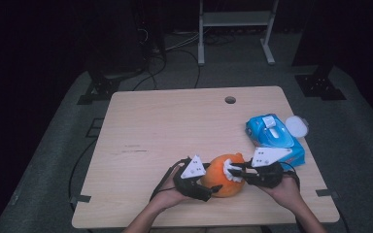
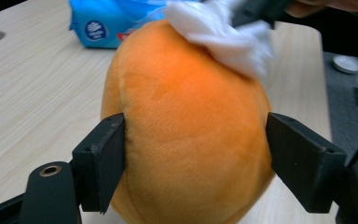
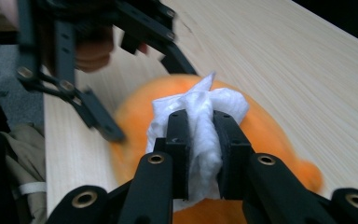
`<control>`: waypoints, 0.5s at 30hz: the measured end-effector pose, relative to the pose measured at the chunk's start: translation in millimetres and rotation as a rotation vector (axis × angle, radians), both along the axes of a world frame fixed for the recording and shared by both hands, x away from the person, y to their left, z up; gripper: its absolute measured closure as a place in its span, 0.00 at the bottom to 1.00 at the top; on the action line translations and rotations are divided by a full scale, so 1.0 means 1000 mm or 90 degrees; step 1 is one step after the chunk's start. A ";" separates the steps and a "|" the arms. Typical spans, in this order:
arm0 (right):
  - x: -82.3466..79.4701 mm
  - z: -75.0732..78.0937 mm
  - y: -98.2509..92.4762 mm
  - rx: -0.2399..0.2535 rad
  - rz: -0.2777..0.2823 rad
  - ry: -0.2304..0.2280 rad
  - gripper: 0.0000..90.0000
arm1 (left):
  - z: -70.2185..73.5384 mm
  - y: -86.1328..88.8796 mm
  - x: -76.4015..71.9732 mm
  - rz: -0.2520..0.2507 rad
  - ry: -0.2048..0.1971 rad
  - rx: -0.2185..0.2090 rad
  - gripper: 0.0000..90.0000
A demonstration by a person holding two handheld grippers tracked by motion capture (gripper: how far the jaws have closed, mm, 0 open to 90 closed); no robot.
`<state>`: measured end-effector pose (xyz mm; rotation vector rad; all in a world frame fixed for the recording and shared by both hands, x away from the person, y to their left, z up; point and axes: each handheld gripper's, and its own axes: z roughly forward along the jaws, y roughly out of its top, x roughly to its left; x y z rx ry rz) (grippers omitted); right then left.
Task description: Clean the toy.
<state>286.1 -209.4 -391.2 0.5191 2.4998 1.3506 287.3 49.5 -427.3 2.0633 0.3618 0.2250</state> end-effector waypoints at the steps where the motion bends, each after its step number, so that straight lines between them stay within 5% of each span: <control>1: 0.001 -0.002 -0.005 0.004 -0.004 0.005 0.85 | 0.000 0.000 0.000 0.000 0.000 0.000 0.24; 2: 0.001 -0.004 -0.008 0.007 -0.007 0.010 0.85 | 0.001 0.003 0.003 -0.014 0.011 -0.017 0.23; 4: 0.001 -0.007 -0.014 0.011 -0.009 0.016 0.85 | 0.001 0.004 0.007 0.010 0.027 -0.037 0.16; 7: 0.000 -0.008 -0.016 0.018 -0.003 0.021 0.85 | -0.005 0.002 0.013 0.037 0.056 -0.038 0.07; 9: -0.001 -0.007 -0.012 0.015 -0.002 0.019 0.85 | -0.009 0.000 0.014 0.017 0.082 -0.037 0.13; 13: -0.005 -0.003 -0.002 0.005 0.000 0.005 0.85 | -0.005 0.001 0.010 0.013 0.050 -0.031 0.34; 15: -0.008 0.003 0.008 0.027 0.013 -0.006 0.85 | 0.005 0.003 0.007 0.012 0.001 -0.028 0.38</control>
